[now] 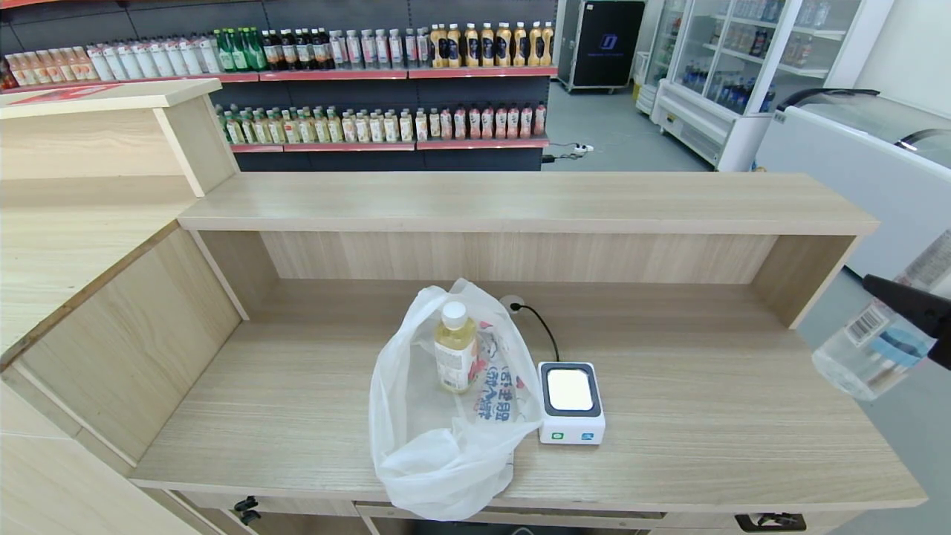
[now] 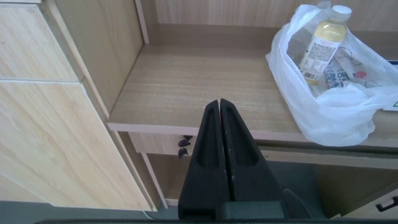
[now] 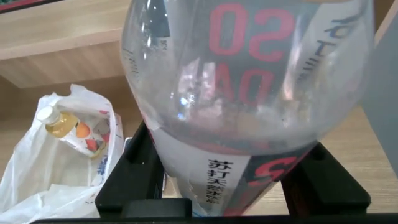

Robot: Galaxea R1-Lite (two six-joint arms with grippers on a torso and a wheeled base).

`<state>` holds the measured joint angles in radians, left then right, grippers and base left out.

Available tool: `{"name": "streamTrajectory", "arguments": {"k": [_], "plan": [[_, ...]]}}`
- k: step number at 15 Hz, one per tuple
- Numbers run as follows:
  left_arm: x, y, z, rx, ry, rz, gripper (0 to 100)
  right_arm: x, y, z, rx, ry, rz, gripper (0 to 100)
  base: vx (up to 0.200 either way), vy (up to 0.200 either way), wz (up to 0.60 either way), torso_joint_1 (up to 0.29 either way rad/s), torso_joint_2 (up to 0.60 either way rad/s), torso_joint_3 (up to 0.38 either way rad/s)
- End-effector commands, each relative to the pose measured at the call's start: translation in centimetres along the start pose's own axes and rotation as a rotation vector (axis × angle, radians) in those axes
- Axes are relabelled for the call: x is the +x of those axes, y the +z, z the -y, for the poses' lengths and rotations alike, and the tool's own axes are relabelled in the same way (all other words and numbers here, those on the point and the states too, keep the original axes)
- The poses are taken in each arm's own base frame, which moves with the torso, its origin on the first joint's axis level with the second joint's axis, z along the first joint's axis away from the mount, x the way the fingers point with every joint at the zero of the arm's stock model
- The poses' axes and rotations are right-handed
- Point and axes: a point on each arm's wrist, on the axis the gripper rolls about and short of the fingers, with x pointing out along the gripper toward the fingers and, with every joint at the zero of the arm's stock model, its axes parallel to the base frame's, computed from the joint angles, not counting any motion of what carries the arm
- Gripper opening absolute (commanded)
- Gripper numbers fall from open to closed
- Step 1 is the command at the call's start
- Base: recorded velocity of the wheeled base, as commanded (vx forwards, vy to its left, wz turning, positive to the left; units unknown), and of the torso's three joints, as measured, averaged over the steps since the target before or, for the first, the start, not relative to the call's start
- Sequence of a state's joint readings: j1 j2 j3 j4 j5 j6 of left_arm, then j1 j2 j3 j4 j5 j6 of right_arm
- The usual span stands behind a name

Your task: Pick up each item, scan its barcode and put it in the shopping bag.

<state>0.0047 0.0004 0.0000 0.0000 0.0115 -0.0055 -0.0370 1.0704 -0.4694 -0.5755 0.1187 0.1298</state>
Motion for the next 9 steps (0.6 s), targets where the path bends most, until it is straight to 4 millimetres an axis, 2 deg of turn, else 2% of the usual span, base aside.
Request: {"name": "streamTrajectory", "arguments": {"k": [1,3,7,9], "plan": [[0.0,0.0,0.0,-0.002,0.001,0.000,0,0.2,0.4,-0.2,0.003,0.030,0.008,0,-0.200,0.000,0.00,0.002,0.00,0.002],[0.0,0.0,0.0,0.004,-0.001,0.000,0,0.4,0.3,-0.2,0.005,0.036,-0.002,0,-0.200,0.000,0.00,0.019,0.00,-0.002],[0.0,0.0,0.0,0.004,-0.001,0.000,0,0.5,0.2,-0.1,0.006,0.019,-0.008,0,0.000,0.000,0.00,0.000,0.00,0.000],[0.0,0.0,0.0,0.004,-0.001,0.000,0,1.4,0.7,0.1,0.003,0.006,-0.008,0,0.000,0.000,0.00,0.000,0.00,0.000]]}}
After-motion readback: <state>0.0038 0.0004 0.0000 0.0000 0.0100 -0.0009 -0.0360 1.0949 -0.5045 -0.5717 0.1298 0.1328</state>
